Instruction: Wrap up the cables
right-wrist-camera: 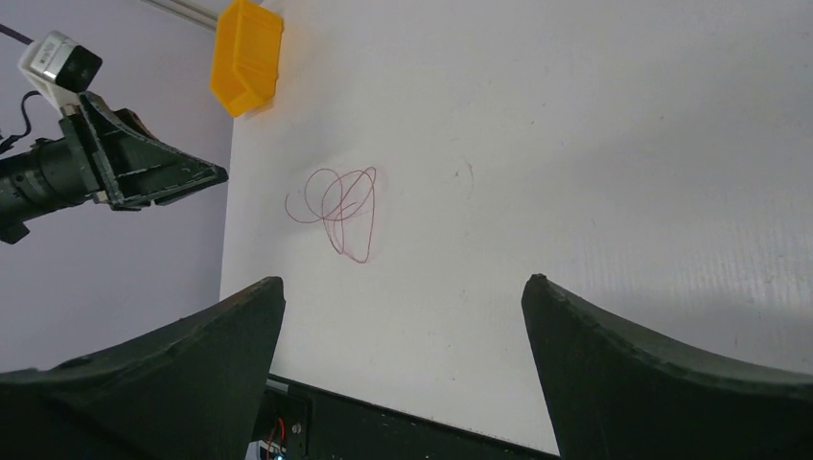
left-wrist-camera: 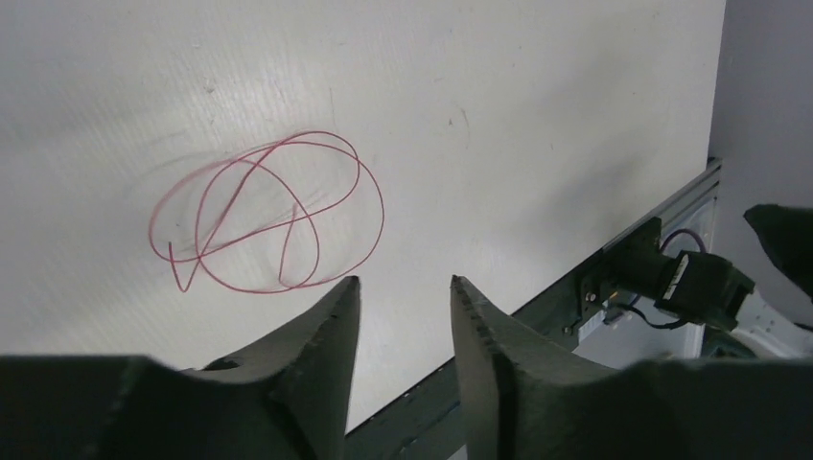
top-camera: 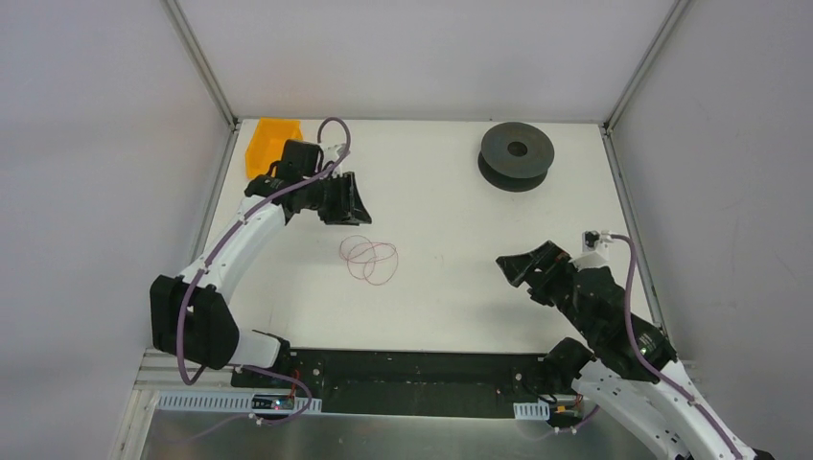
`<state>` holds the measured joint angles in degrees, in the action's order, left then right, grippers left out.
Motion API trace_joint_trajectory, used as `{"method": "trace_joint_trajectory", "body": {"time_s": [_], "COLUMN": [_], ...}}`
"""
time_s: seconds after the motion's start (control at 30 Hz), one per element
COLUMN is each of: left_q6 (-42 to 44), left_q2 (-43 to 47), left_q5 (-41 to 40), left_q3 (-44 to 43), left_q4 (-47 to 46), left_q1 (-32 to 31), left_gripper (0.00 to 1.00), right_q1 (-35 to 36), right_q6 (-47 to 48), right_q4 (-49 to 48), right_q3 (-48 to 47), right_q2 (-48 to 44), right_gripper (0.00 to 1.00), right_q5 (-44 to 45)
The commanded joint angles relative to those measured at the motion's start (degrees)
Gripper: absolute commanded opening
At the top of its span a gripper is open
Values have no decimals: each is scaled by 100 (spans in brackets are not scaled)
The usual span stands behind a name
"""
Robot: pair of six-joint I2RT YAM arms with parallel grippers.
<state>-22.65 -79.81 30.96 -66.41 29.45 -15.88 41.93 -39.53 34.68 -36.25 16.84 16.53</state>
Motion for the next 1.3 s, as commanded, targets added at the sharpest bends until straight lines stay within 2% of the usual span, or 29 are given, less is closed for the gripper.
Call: {"method": "trace_joint_trajectory", "body": {"time_s": [0.0,0.2,0.3,0.33,0.37,0.5,0.67,0.83,1.0,1.13,1.2,1.27], "left_q6": [637,1103,1175,1202,1251,1352,1228,1186,1183,1211,1231,1237], "left_q2": [798,1749,1838,1851,1862,1930,1843,1615,1601,1565,1537,1513], "left_q5": [-149,-1644,-1916,-1836,-1764,-2085,-1850,-1487,-1418,-1431,-1448,-1430], "left_q3": [-352,412,502,486,463,472,475,418,451,440,433,428], "left_q4": [377,330,391,394,395,465,456,465,456,456,464,465], "left_q1": [-56,-58,-56,-55,-61,-56,-56,-56,-60,-57,-56,-56], "left_gripper": [43,62,80,92,98,99,99,99,99,99,99,99], "right_q1": [12,-84,-652,-1018,-1438,-2860,-3788,-4639,-5031,-5117,-5177,-5238], "right_q6": [46,1101,1539,1571,1592,1598,1664,979,177,34,-96,-326], "right_q4": [-686,-1389,-1938,-2139,-2350,-2624,-2770,-3803,-4501,-4697,-4871,-5179], "right_q3": [26,-381,-634,-717,-805,-1587,-2441,-2871,-3491,-4049,-4260,-4354], "right_q2": [587,1971,2809,3133,3478,4910,6430,7735,8873,9545,9846,10085], "right_gripper": [98,99,99,99,99,98,98,85,83,83,77,64], "right_q5": [153,938,740,417,-27,-1027,-1588,-2833,-3615,-3848,-4121,-4408]}}
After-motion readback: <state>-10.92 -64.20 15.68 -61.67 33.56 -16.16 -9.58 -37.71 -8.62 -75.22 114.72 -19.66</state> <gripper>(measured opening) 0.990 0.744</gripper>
